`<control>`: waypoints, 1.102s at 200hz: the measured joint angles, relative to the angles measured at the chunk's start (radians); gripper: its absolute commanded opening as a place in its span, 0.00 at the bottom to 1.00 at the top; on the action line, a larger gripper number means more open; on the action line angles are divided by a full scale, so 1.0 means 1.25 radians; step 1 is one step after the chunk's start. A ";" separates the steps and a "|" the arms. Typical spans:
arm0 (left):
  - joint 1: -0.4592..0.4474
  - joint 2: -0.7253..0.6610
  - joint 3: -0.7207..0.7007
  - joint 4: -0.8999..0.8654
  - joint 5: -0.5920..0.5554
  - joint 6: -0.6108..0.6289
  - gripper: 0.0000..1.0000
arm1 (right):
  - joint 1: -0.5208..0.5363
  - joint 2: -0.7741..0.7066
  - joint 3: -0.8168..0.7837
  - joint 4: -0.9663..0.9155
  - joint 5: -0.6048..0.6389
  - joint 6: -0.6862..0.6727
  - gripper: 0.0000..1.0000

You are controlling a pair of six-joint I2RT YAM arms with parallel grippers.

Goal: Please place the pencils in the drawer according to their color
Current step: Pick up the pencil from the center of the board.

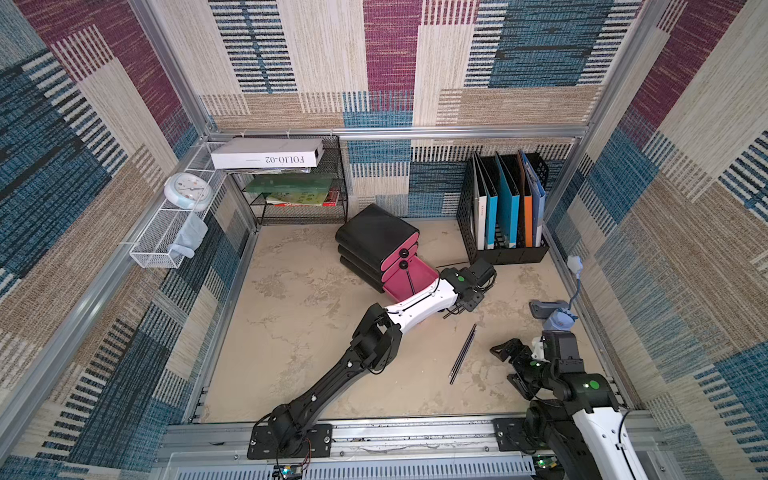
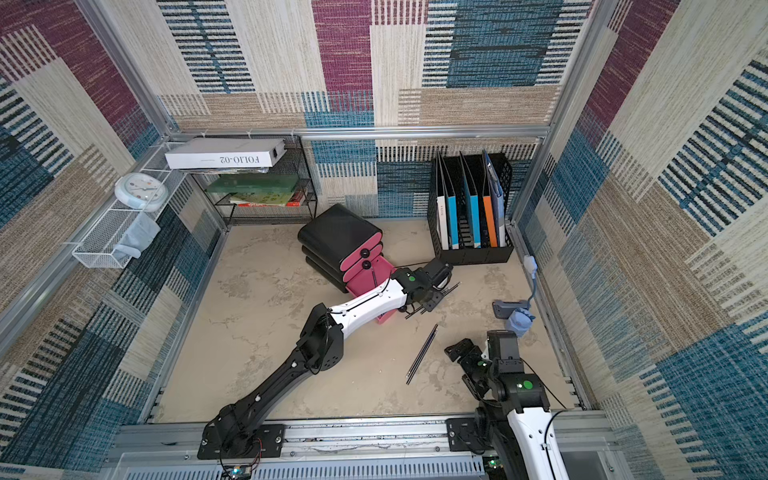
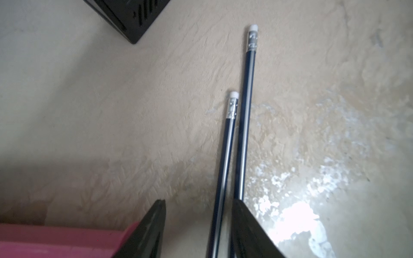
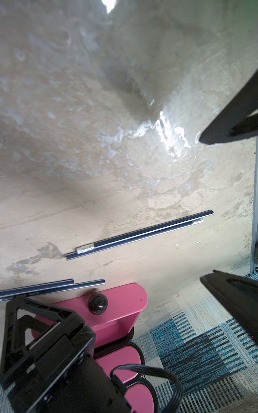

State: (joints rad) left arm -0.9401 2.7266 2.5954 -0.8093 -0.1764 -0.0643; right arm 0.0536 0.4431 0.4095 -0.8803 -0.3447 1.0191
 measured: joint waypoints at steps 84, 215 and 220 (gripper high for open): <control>0.005 0.005 -0.012 0.006 0.001 -0.003 0.44 | 0.000 0.003 -0.001 0.004 0.000 0.000 0.93; -0.015 -0.005 -0.074 0.090 0.013 -0.022 0.19 | 0.000 0.005 0.003 0.014 0.000 0.001 0.93; -0.015 -0.005 -0.075 0.091 0.013 -0.024 0.19 | 0.000 0.005 0.004 0.014 -0.001 0.001 0.93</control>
State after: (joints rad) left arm -0.9588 2.7201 2.5015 -0.6956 -0.1600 -0.0940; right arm 0.0536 0.4492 0.4145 -0.8623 -0.3454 1.0199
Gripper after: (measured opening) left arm 0.207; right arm 0.930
